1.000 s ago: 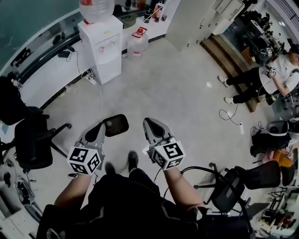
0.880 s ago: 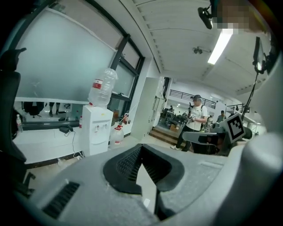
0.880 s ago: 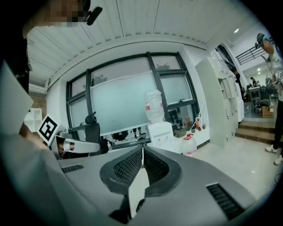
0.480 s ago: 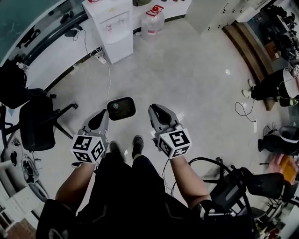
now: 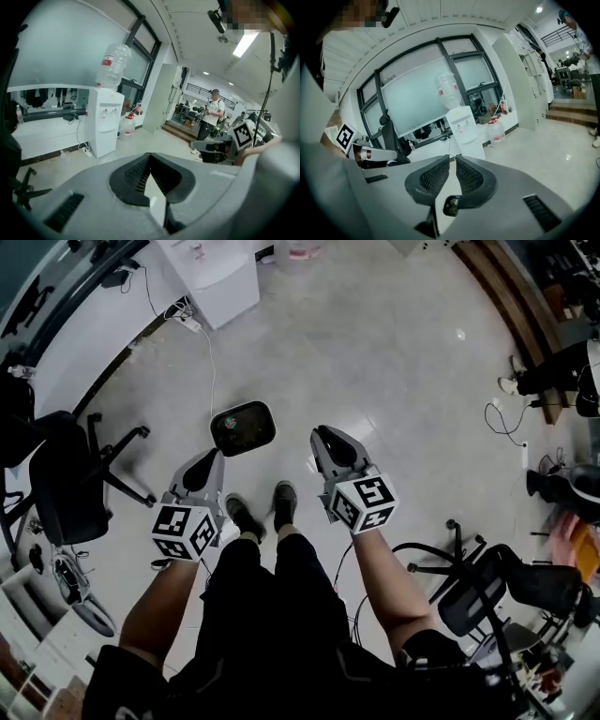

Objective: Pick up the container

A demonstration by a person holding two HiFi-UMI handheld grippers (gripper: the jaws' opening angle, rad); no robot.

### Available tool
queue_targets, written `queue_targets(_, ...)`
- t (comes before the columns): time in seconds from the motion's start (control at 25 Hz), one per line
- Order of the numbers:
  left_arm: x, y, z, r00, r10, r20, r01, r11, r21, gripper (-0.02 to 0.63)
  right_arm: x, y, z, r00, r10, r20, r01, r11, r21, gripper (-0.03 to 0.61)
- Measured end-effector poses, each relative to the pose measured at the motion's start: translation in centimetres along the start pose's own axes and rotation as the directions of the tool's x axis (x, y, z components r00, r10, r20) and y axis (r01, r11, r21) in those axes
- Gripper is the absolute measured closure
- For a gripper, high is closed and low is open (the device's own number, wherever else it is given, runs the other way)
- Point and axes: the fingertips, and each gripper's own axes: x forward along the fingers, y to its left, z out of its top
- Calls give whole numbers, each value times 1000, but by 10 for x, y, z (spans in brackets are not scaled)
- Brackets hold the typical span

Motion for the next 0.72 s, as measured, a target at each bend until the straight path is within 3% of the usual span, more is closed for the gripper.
queue_targets(0.36, 52, 51, -75, 995, 32, -90, -35, 999, -29, 607, 59, -39, -93, 996, -33, -77, 37, 998, 53, 569)
queue_targets(0.72, 94, 89, -138, 993, 50, -109, -57, 996, -64, 607, 100, -70, -178, 991, -48, -122, 58, 995, 77, 568)
